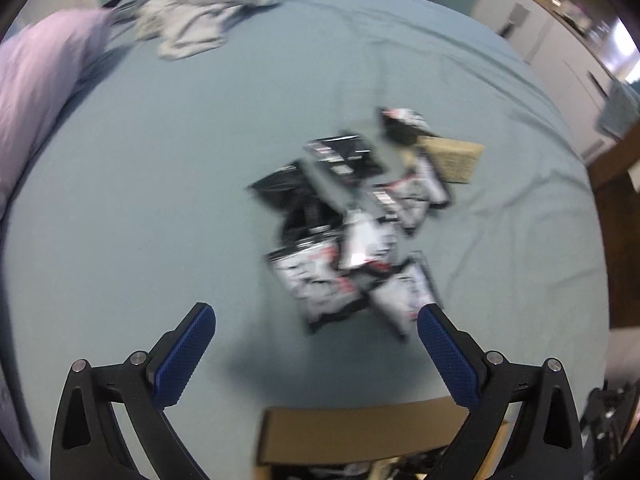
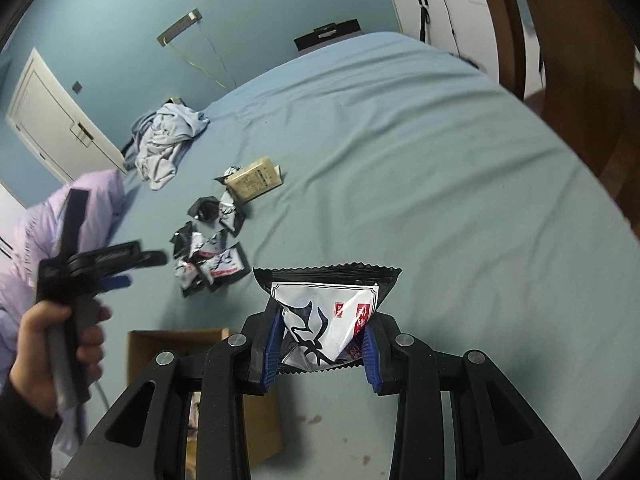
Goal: Organize snacks
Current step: 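Grasp a white deer-print packet from the pile with the left gripper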
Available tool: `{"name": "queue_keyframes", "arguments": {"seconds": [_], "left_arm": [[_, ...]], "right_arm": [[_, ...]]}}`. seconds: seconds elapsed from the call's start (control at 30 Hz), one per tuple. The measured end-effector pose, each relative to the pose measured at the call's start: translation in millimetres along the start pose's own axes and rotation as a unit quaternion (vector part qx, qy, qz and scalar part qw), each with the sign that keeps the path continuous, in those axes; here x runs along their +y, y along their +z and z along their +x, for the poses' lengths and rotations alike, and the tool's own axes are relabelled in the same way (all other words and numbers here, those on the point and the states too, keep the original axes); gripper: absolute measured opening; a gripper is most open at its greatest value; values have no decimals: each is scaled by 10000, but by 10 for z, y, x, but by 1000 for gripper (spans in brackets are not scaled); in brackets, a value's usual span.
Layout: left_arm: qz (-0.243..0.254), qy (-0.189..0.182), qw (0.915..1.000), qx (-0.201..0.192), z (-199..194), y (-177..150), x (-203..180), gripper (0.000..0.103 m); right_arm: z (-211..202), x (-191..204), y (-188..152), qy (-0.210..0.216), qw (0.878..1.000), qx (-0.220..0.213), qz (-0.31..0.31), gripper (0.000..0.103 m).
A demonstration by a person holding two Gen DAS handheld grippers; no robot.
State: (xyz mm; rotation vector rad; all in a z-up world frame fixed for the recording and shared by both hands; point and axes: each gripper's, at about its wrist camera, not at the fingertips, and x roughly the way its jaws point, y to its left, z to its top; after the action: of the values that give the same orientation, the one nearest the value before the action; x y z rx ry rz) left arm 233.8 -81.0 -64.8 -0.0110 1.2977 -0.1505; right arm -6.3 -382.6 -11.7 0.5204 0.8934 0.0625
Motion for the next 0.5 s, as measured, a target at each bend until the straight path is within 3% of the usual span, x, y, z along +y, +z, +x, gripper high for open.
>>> {"name": "queue_keyframes", "arguments": {"seconds": [0.17, 0.27, 0.37, 0.5], "left_arm": [[568, -305, 9967, 501, 245, 6, -435, 103], [488, -293, 9949, 833, 466, 26, -535, 102], [224, -339, 9912, 1261, 702, 53, -531, 88], [-31, -537, 9877, 1468, 859, 62, -507, 46]], "right_arm": [[93, -11, 25, 47, 9998, 187, -38, 32], [151, 29, 14, 24, 9996, 250, -149, 32], [189, 62, 6, -62, 9993, 242, -273, 32], [190, 66, -7, -162, 9991, 197, -338, 32]]}}
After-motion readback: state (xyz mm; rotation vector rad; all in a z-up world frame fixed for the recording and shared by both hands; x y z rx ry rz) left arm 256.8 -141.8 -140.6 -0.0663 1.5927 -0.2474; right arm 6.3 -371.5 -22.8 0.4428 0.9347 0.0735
